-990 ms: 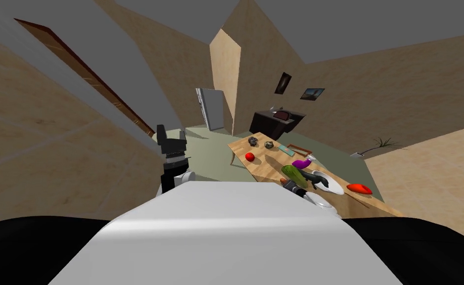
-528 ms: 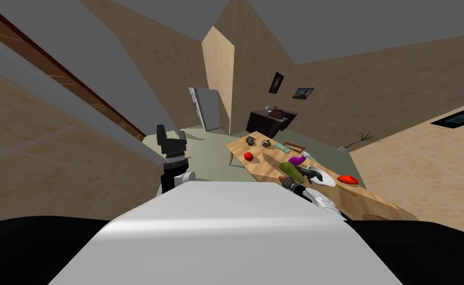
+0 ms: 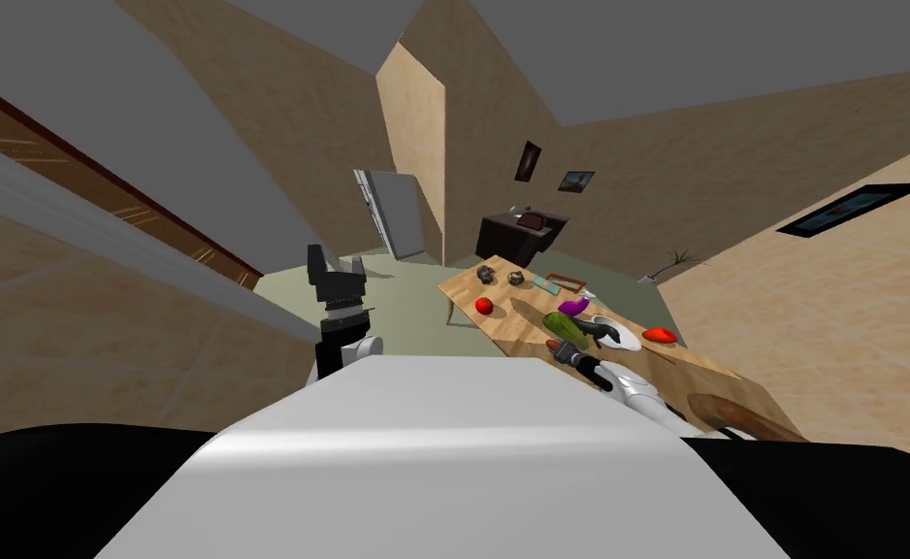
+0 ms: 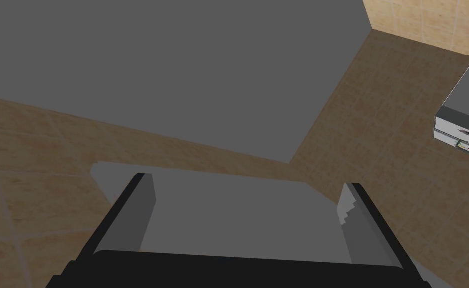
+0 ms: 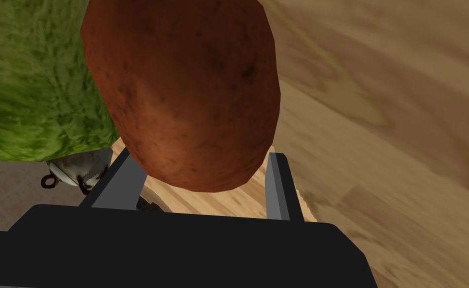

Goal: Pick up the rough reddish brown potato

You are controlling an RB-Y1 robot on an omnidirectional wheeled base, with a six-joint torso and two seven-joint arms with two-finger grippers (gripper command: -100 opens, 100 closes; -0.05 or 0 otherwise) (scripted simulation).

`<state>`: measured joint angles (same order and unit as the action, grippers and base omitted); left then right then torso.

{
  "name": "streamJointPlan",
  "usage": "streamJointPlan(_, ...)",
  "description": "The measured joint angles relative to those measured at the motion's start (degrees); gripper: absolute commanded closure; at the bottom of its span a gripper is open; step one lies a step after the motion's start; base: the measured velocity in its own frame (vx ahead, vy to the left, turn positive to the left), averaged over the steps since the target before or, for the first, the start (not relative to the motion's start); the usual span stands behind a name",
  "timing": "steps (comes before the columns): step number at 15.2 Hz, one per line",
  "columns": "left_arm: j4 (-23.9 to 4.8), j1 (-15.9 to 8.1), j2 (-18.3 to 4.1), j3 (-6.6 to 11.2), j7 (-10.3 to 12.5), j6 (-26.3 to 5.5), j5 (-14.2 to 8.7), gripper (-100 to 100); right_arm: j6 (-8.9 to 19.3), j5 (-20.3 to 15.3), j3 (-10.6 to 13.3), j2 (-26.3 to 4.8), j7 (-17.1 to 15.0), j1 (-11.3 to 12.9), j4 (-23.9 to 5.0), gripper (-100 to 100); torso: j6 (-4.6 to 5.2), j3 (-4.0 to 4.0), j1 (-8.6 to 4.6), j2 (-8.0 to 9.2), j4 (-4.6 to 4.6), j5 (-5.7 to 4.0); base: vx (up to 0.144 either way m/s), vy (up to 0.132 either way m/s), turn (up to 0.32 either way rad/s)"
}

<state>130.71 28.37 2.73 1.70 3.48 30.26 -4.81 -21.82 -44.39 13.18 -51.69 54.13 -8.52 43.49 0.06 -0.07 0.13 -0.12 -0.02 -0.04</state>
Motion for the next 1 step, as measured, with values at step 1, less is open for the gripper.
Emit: streamJointPlan(1,0.0,0.0,0.0,0.0,0.0,0.0,0.0,0,-0.43,1.3,0.73,-0.32,1.17,0.8,-0.9,100,0.0,0.01,0.01,0.01,0.01,0.0,0.012,0.021,-0.053)
